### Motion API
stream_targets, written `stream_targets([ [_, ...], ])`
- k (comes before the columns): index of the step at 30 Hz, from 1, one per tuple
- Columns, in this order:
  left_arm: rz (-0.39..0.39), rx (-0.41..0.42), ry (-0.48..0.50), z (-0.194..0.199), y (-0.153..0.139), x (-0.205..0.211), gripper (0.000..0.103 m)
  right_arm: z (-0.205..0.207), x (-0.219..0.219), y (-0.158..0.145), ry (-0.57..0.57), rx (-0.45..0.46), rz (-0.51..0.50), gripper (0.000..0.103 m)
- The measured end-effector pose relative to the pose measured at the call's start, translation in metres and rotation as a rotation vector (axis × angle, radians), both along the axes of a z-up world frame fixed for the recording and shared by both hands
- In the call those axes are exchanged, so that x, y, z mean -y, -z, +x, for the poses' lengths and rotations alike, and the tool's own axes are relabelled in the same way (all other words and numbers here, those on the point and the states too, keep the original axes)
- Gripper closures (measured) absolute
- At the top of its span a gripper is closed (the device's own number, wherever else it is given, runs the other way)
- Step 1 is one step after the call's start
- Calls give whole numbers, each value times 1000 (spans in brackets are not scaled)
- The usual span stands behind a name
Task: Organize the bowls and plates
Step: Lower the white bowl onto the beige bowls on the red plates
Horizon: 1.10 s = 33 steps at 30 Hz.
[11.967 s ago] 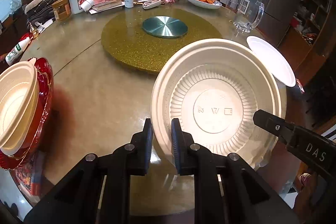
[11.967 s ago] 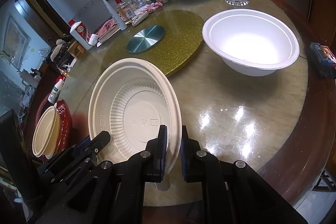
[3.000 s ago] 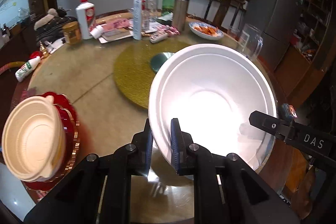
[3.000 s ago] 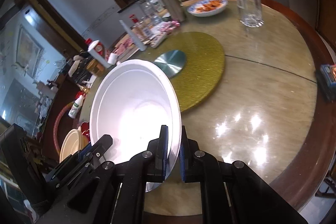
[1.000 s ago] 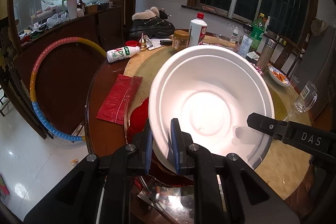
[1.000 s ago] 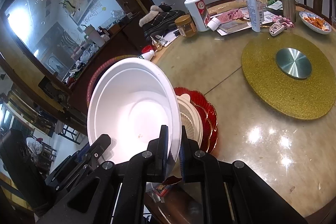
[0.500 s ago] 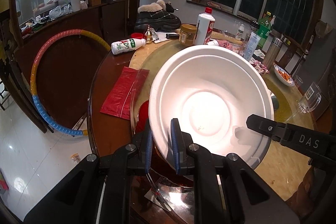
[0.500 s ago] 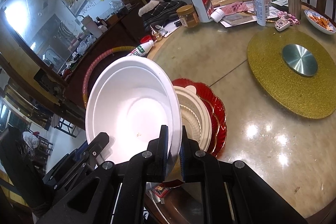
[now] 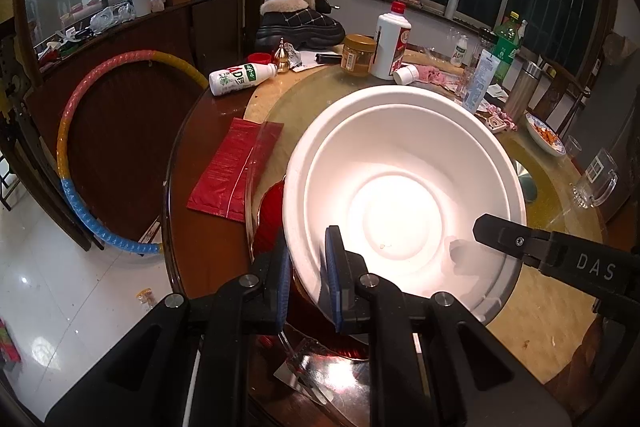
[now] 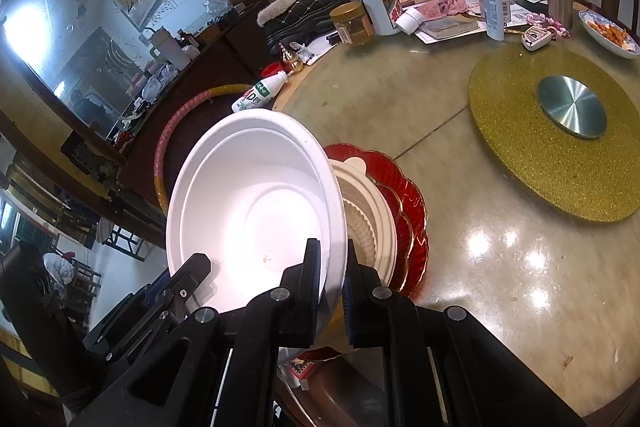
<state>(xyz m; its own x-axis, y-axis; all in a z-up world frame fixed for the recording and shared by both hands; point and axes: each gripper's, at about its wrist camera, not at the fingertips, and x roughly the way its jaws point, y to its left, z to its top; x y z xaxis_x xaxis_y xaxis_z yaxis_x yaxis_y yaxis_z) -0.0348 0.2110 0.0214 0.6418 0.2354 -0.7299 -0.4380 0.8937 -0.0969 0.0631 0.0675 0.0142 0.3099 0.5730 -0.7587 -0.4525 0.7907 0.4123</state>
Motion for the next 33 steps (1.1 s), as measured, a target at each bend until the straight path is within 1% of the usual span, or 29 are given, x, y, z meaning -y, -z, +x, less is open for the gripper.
stream_targets([
  [33,7,-19,2,6,8,-3,89,7,-1,8,5,-10,0,93],
])
